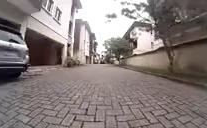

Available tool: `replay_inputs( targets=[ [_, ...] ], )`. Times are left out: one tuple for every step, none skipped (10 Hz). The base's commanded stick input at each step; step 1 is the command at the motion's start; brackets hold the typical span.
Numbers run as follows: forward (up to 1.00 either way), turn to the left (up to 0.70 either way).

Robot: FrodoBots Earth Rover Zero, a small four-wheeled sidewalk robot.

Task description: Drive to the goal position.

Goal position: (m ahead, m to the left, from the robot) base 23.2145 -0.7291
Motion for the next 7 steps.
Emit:
replay_inputs(
  targets=[
    [0.70,0.00],
    [0.70,0.00],
    [0.70,0.00],
    [0.70,0.00],
    [0.70,0.00],
    [0.70,0.00],
    [0.70,0.00]
  ],
)
